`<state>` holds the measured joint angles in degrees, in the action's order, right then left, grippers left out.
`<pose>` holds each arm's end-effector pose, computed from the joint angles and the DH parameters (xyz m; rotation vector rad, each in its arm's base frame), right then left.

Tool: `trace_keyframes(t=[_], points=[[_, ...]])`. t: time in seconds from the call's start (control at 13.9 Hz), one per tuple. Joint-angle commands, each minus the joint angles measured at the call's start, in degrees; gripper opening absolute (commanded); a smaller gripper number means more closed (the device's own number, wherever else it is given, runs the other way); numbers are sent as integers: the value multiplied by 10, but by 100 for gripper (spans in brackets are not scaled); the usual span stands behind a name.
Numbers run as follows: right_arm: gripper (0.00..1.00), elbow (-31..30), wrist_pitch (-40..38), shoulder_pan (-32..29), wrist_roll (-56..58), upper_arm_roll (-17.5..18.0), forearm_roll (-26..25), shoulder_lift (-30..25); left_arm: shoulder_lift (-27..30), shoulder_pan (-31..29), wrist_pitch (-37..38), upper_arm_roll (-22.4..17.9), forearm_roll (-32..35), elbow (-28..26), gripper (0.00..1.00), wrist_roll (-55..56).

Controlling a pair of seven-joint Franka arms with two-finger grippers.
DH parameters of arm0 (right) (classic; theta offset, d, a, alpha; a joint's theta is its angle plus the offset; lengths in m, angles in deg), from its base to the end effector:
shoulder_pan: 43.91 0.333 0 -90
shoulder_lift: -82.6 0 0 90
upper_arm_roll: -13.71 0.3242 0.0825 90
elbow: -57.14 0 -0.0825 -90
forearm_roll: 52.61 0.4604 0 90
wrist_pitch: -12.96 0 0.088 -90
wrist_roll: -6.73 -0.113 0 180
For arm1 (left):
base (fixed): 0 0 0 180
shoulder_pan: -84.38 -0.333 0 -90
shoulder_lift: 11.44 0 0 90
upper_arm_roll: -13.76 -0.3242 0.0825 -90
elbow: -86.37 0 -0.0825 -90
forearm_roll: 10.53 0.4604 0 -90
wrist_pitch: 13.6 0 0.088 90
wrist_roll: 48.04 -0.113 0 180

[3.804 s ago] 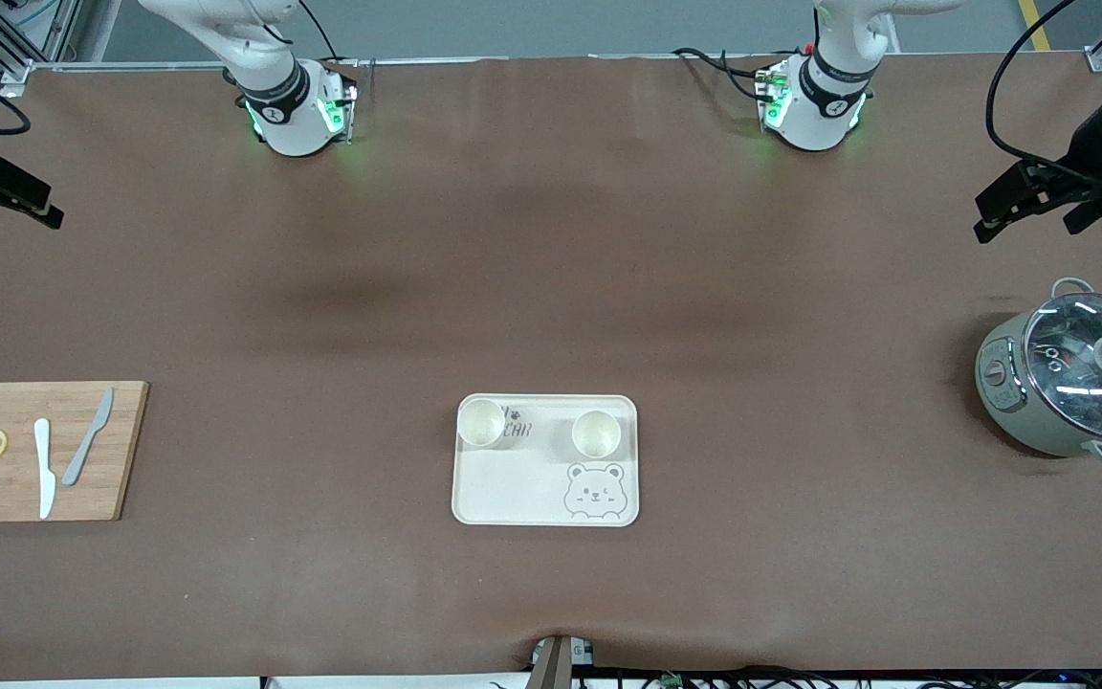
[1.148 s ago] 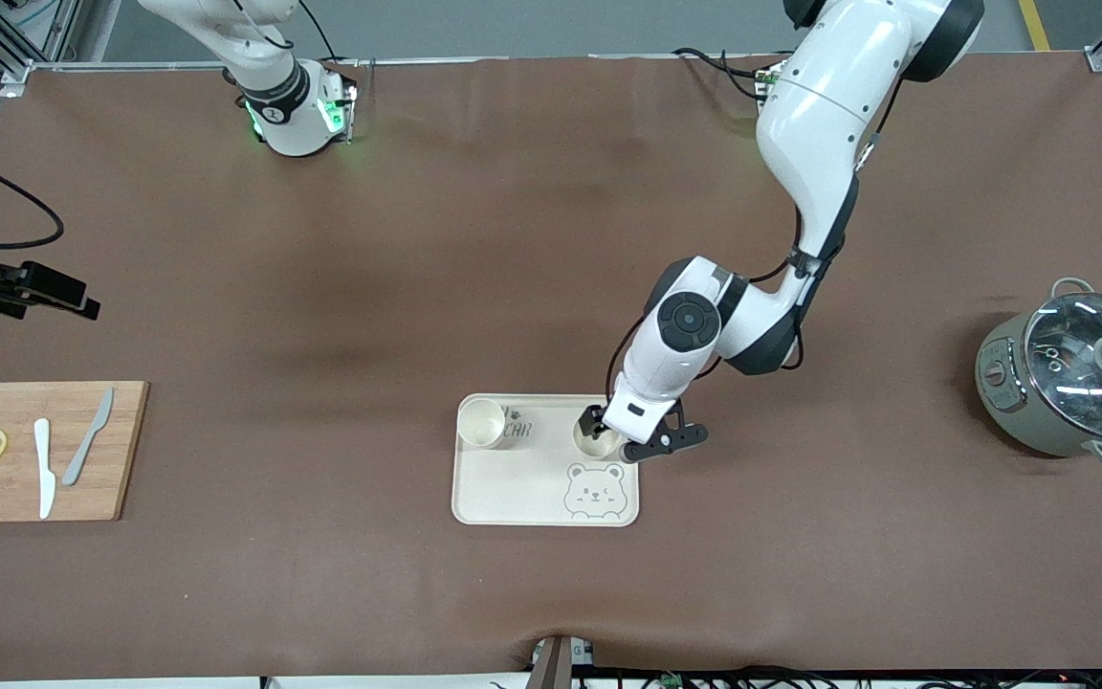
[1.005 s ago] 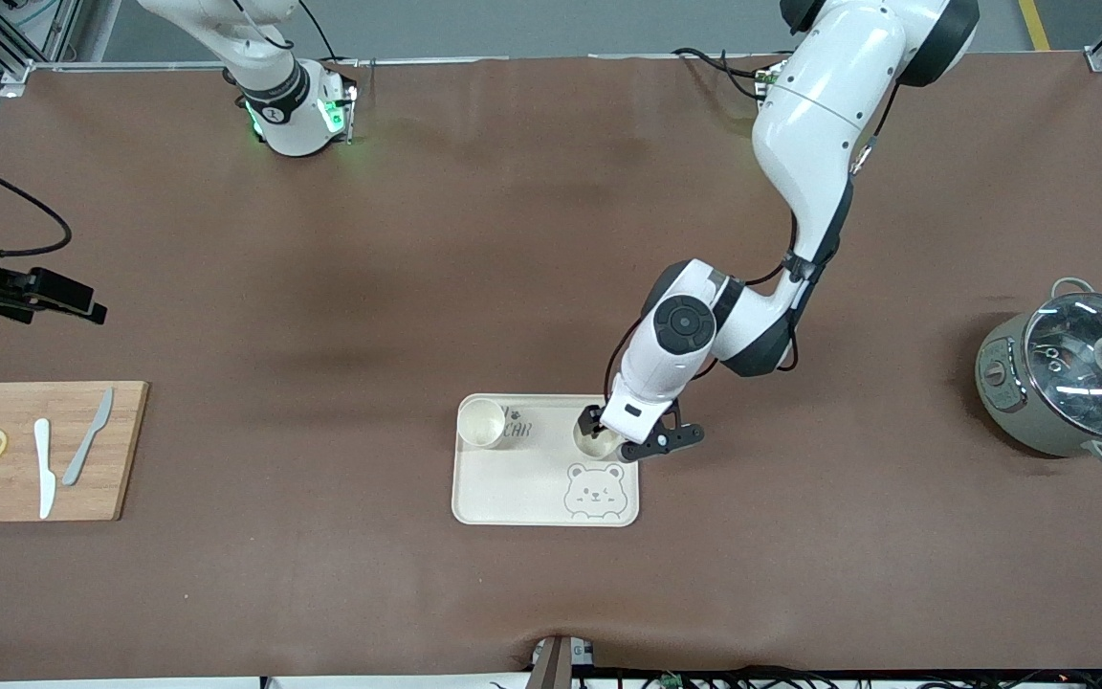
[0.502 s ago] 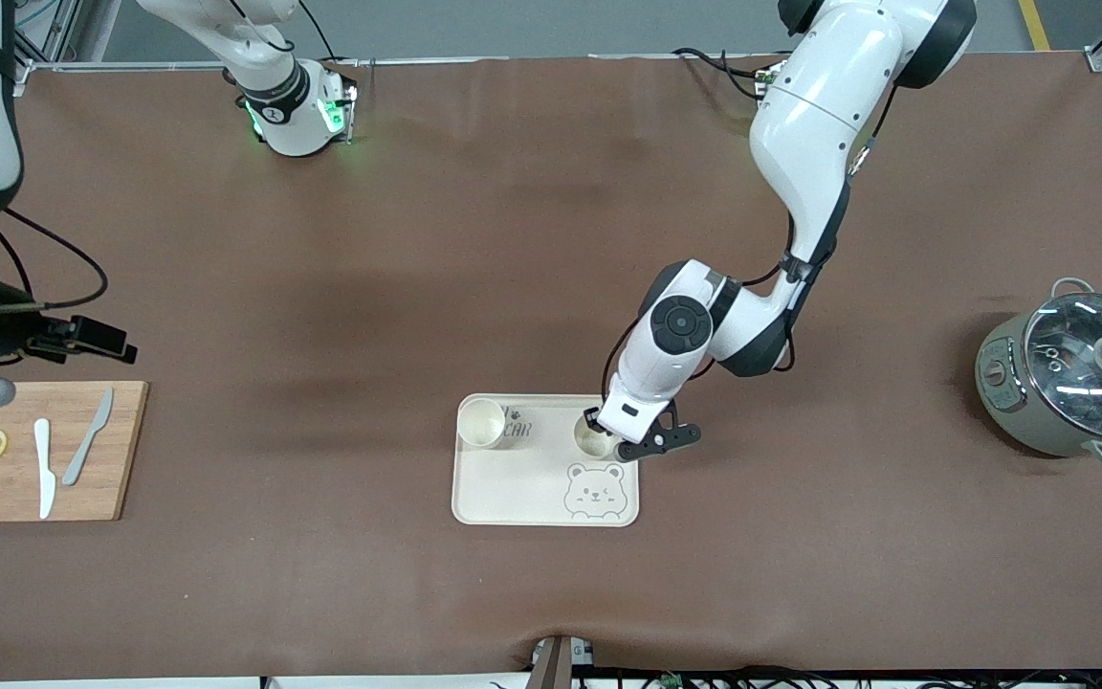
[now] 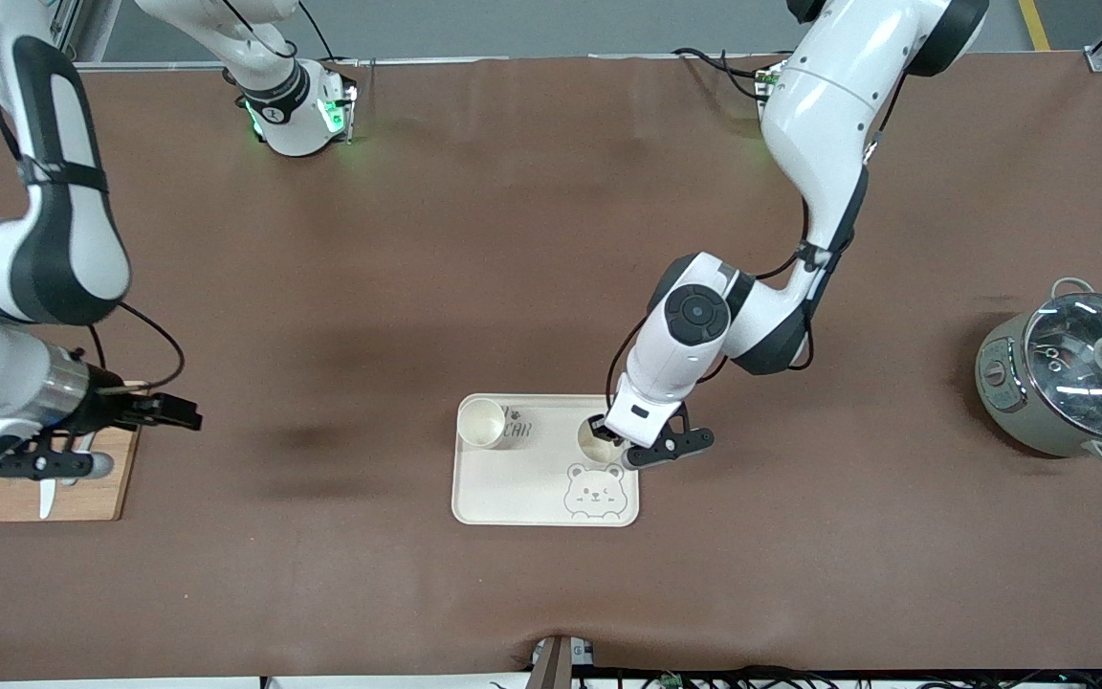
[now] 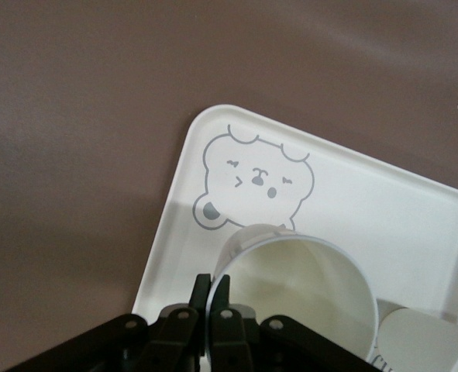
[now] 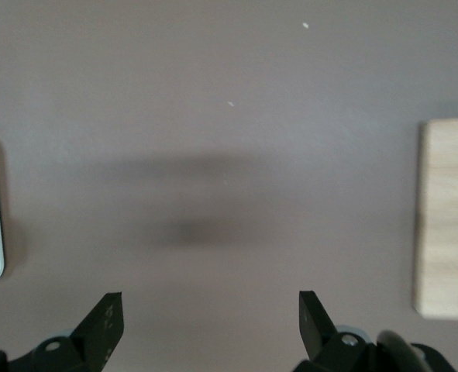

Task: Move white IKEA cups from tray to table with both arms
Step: 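Carry the cup toward the pot while the right gripper grasps the other cup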

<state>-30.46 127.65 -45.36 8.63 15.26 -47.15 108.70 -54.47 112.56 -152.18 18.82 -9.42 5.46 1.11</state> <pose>0.7615 0.0051 0.3673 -3.0429 0.0107 -0.0287 0.6963 -0.4396 0.2398 2.8976 0.4324 0.2453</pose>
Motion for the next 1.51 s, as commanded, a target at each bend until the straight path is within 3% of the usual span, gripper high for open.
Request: trace_keyframes(t=[0.0, 0.36, 0.72, 0.86, 1.08, 1.22, 1.44], points=[[100, 17, 34, 26, -21, -1, 3, 46, 56, -8, 66, -1, 20, -15, 0, 12], [100, 32, 62, 105, -254, -1, 21, 100, 138, -40, 221, -1, 20, -43, 0, 13], [100, 33, 71, 193, -459, -1, 26, 122, 223, -96, 221, 0, 20, -148, 0, 11], [100, 33, 71, 207, -475, -1, 32, 126, 246, -133, 206, 4, 19, -191, 0, 7], [100, 33, 80, 238, -501, -1, 88, 131, 263, -151, 180, 5, 19, -244, 0, 5], [100, 33, 130, 245, -506, -1, 94, 139, 280, -166, 163, 5, 19, -279, 0, 5], [100, 32, 145, 271, -549, -2, 87, 149, 300, -182, 90, 5, 20, -351, 0, 2]])
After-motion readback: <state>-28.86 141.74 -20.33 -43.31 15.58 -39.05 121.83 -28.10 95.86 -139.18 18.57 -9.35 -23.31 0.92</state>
